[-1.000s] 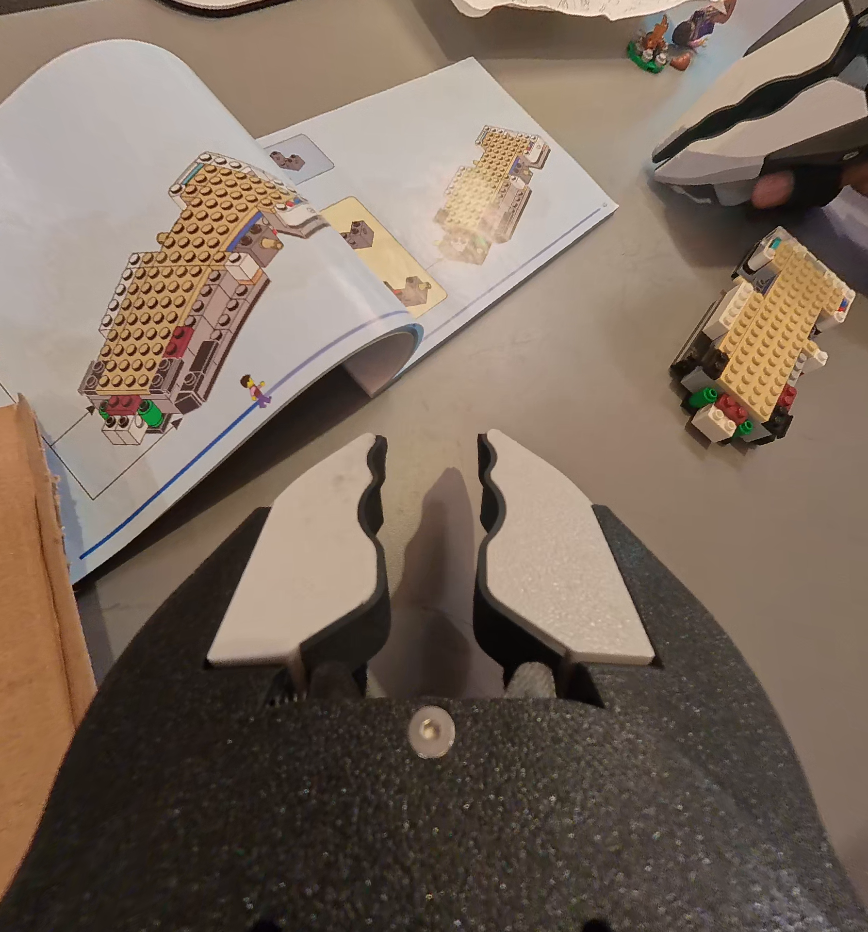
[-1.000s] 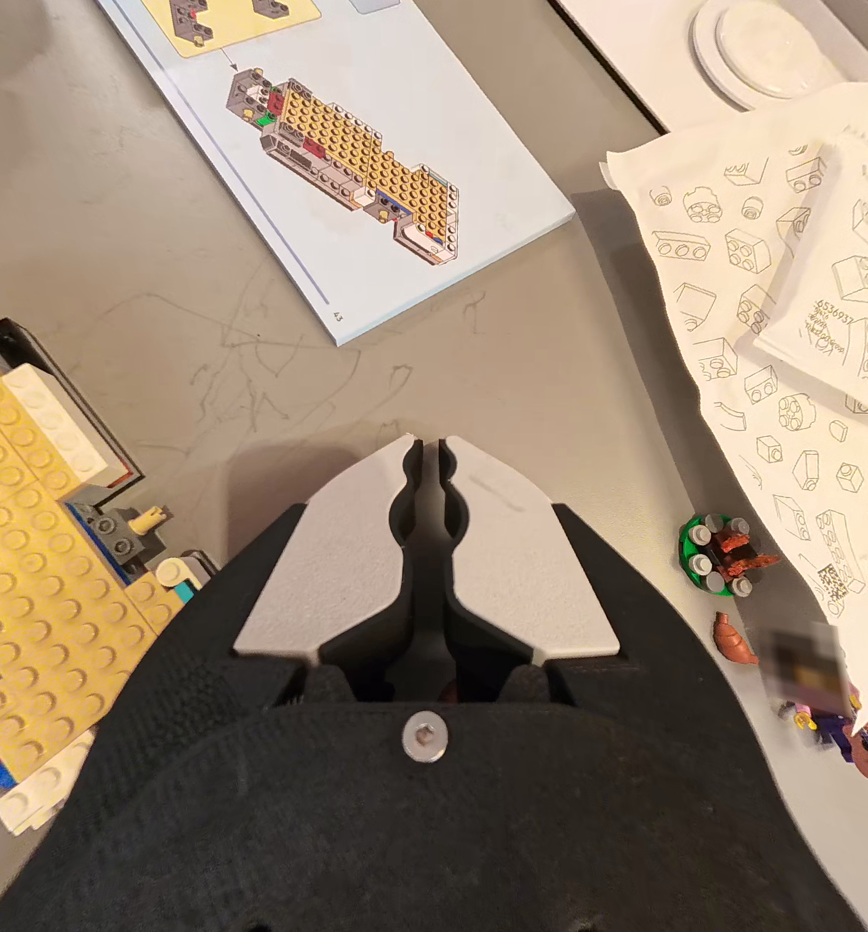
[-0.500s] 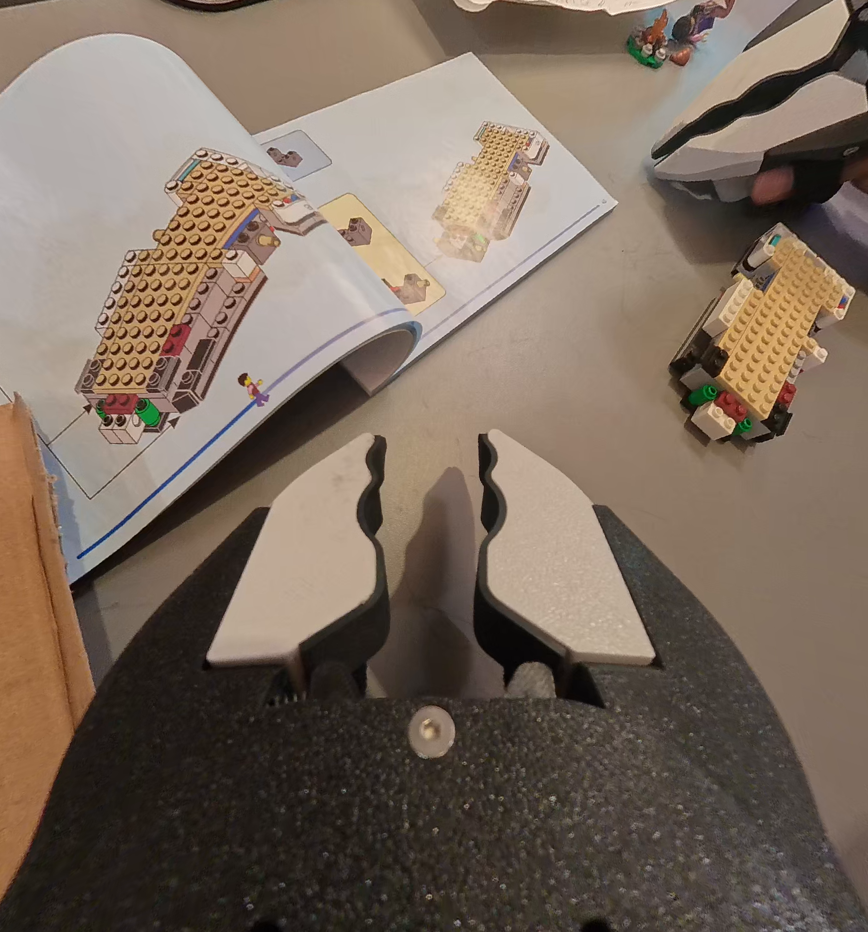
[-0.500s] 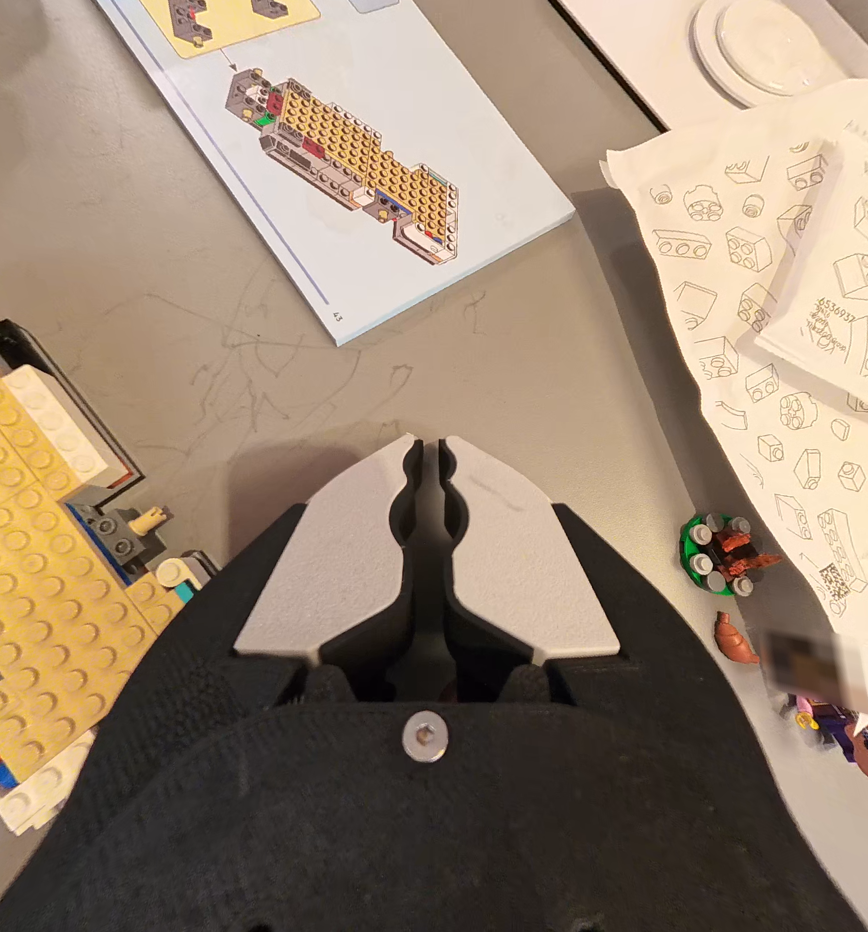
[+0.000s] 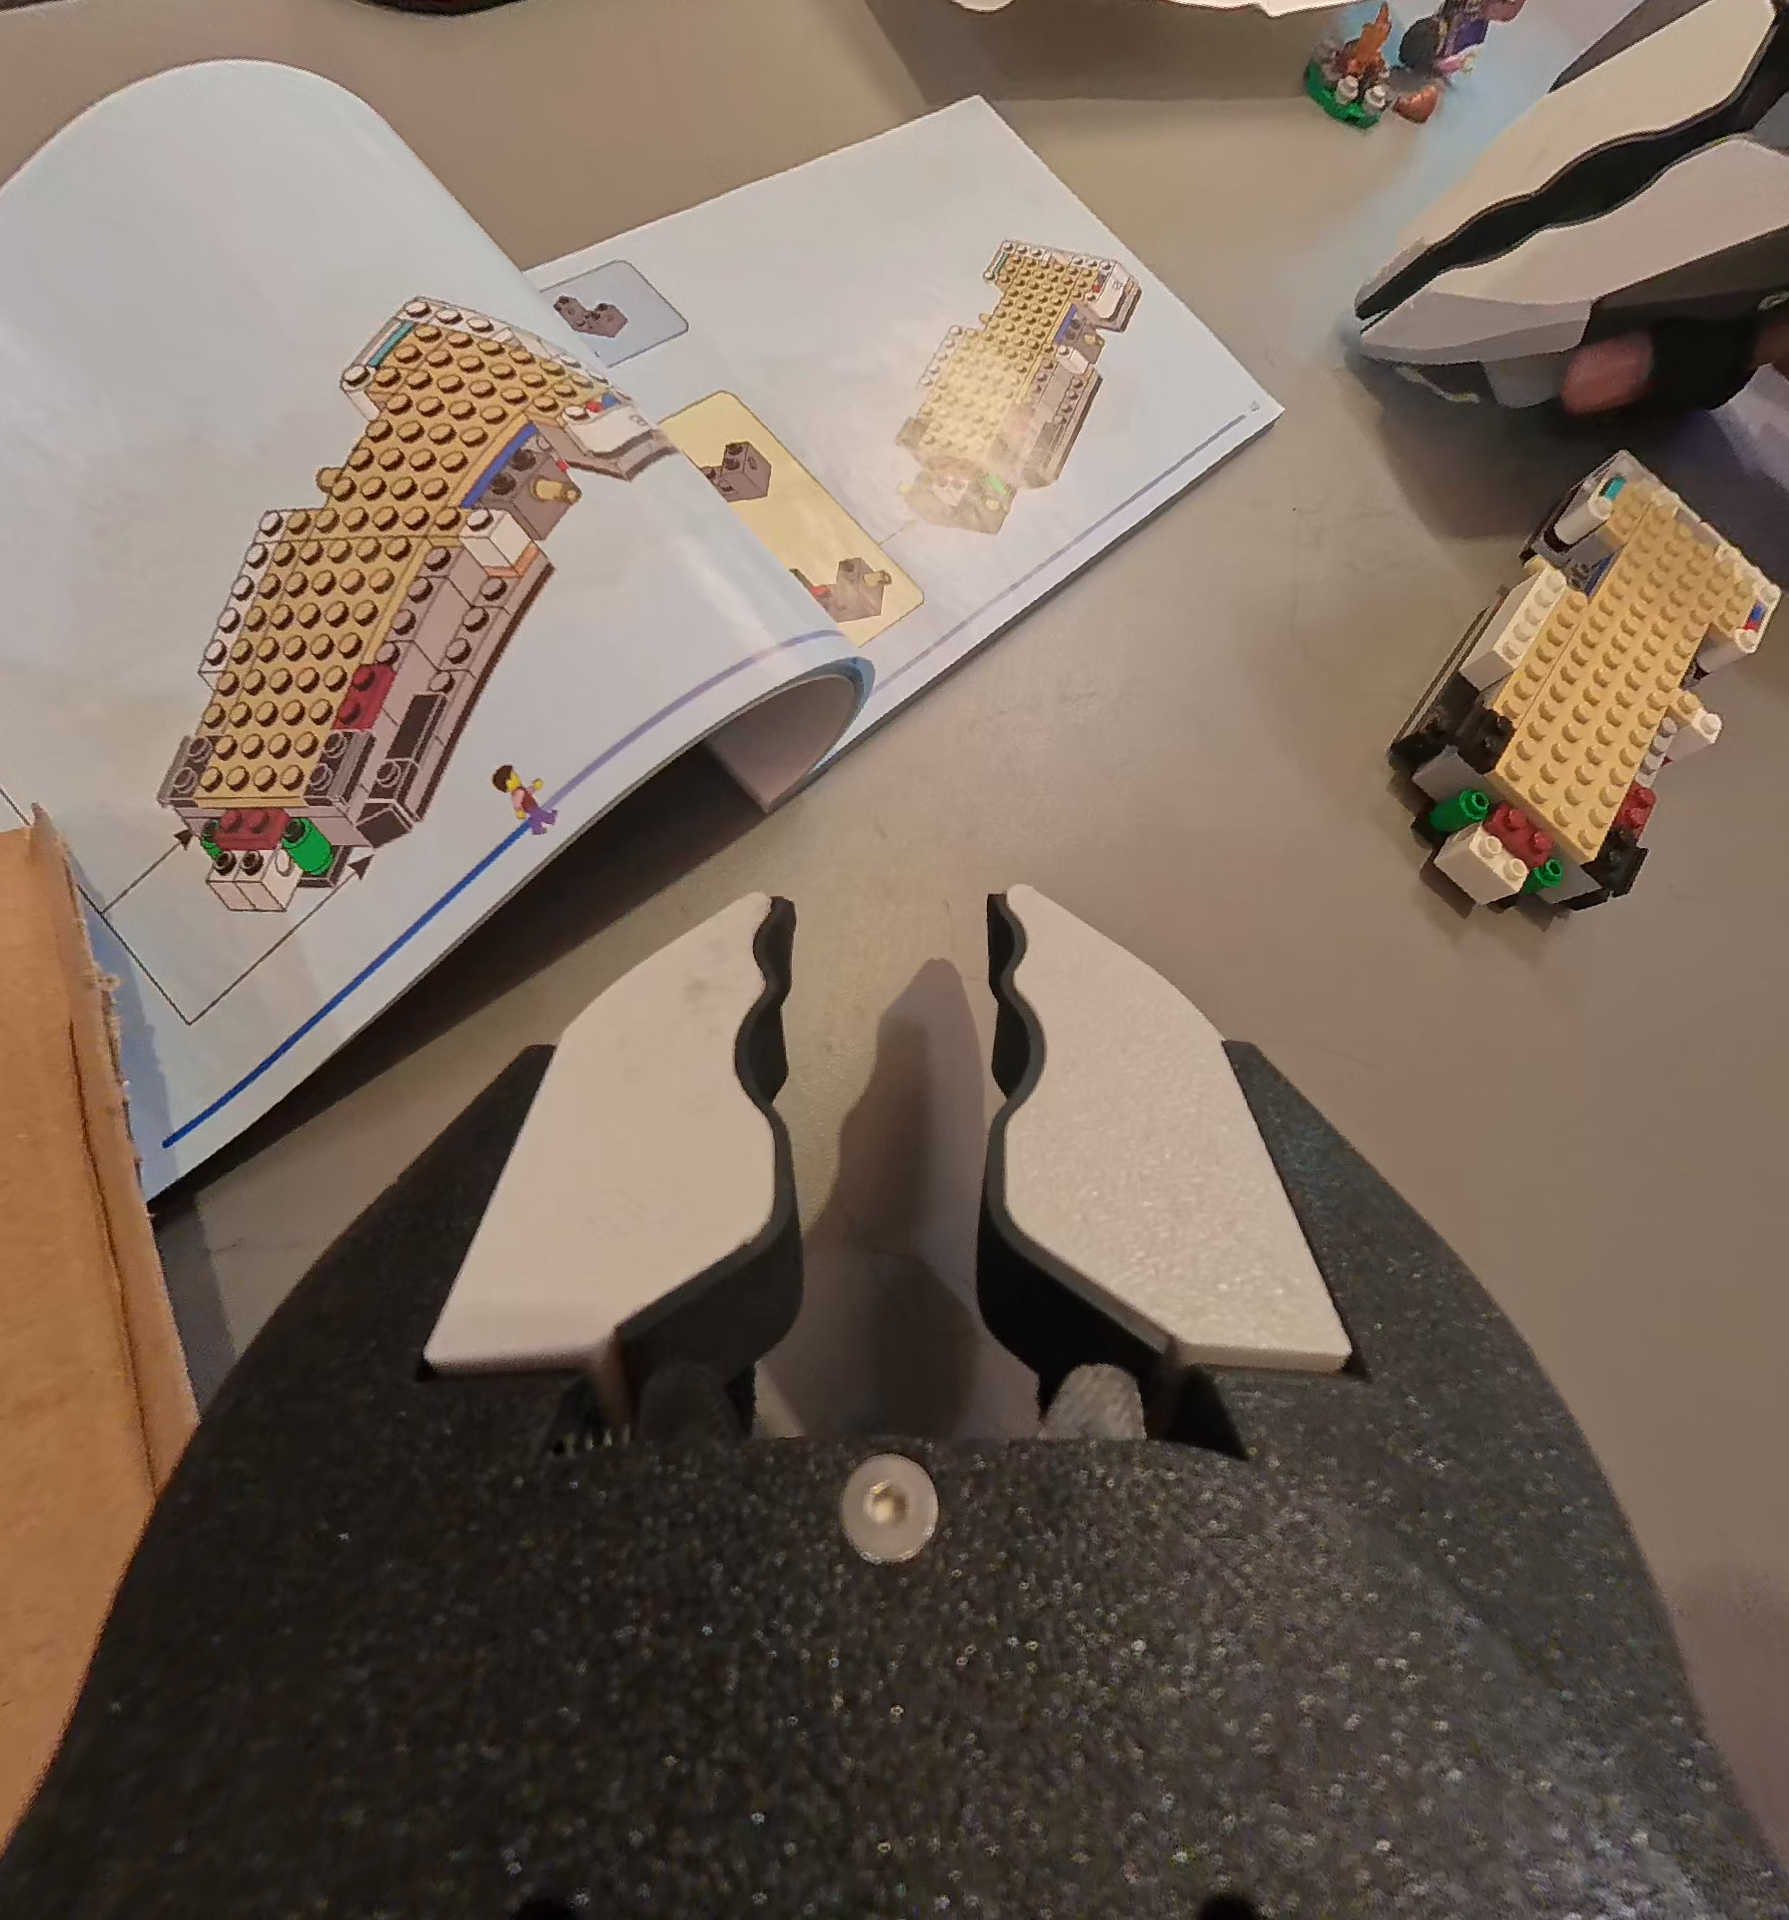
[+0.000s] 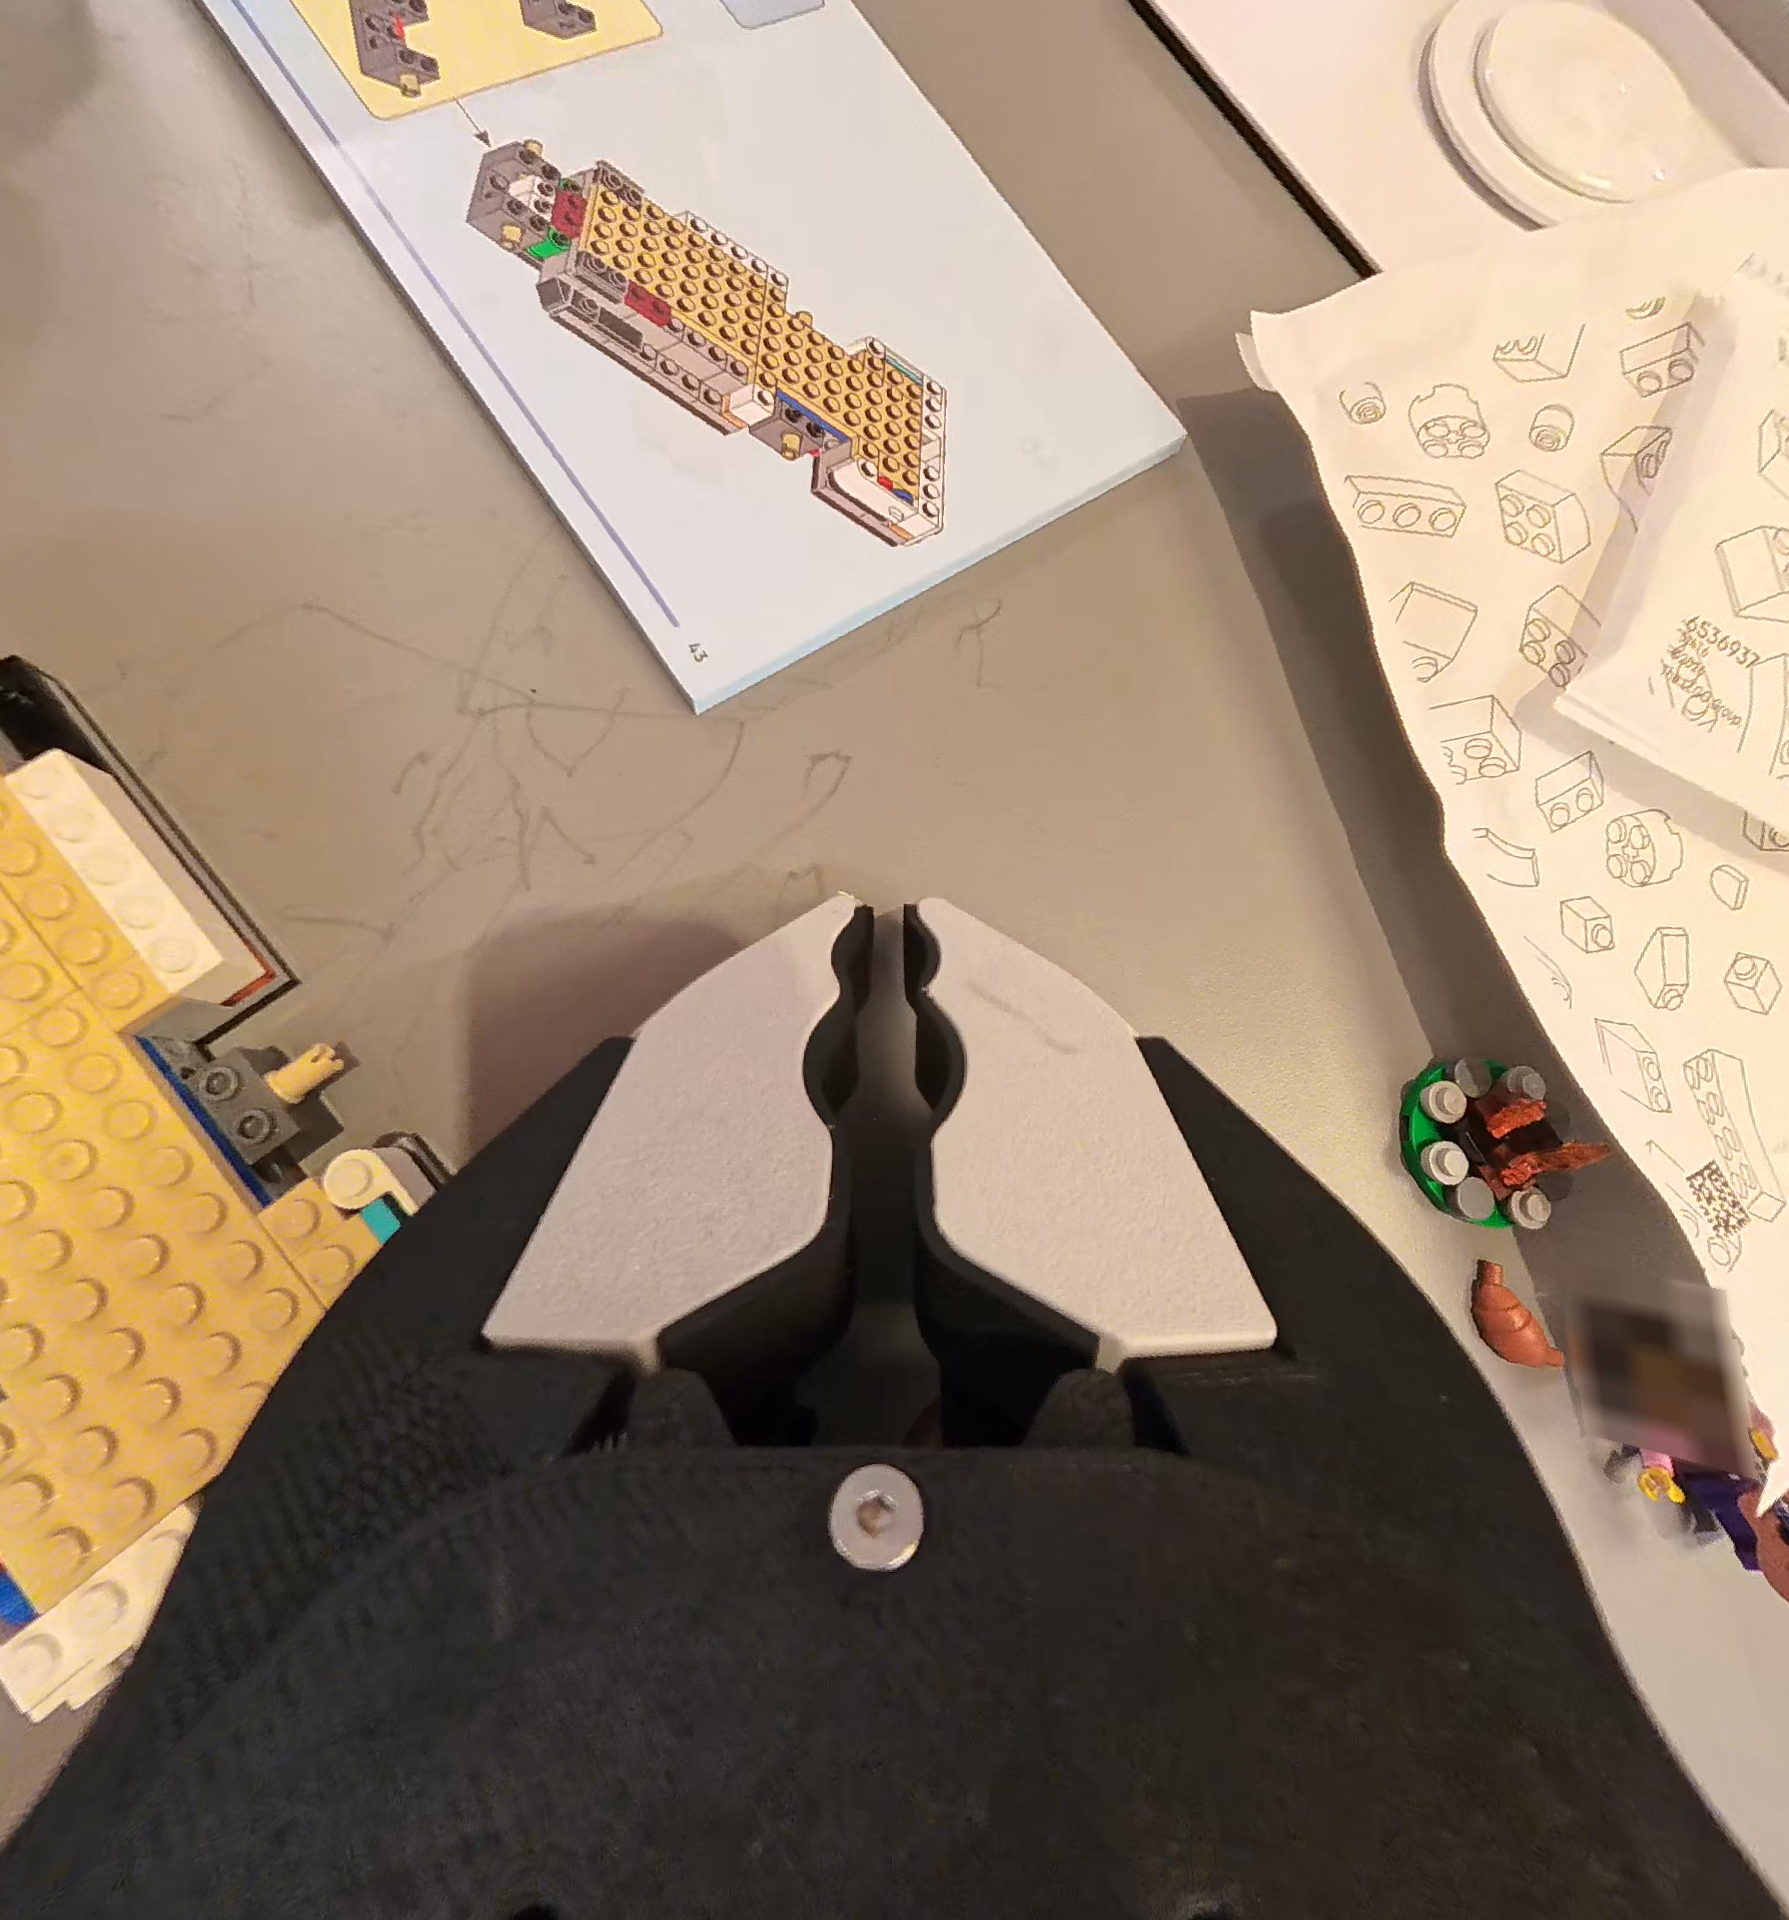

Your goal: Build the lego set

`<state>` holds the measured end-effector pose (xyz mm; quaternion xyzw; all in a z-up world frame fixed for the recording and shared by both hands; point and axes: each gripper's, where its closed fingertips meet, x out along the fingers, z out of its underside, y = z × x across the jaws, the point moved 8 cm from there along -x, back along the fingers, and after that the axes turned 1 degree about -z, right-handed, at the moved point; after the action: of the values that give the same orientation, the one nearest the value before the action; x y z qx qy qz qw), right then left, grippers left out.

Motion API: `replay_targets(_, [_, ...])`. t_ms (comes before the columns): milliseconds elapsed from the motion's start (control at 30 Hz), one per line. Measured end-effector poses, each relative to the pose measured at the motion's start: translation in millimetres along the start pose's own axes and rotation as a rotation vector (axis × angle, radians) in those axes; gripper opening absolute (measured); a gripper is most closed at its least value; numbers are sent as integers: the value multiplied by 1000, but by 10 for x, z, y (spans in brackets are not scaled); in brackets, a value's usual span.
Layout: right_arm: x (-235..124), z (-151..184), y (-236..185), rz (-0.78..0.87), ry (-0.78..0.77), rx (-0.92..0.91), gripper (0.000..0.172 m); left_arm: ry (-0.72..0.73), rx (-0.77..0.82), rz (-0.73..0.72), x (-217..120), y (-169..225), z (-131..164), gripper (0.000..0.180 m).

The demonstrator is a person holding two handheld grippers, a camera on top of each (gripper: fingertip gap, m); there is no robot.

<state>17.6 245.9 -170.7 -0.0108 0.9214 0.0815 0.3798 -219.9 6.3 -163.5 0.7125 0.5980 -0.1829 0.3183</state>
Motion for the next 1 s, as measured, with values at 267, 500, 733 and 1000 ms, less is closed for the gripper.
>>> replay_targets(267, [1,0,2,-2,-1,2,5,-6,3,1,3,5,3,37])
replay_targets(500, [3,-2,0,-1,0,1,5,-8,6,0,4,10,3,37])
replay_targets(733, [7,-3,1,-3,-1,3,5,-6,9,1,3,11,2,37])
replay_targets(1000, [17,-3,13,-9,-7,23,6,-14,21,-3,12,25,5,37])
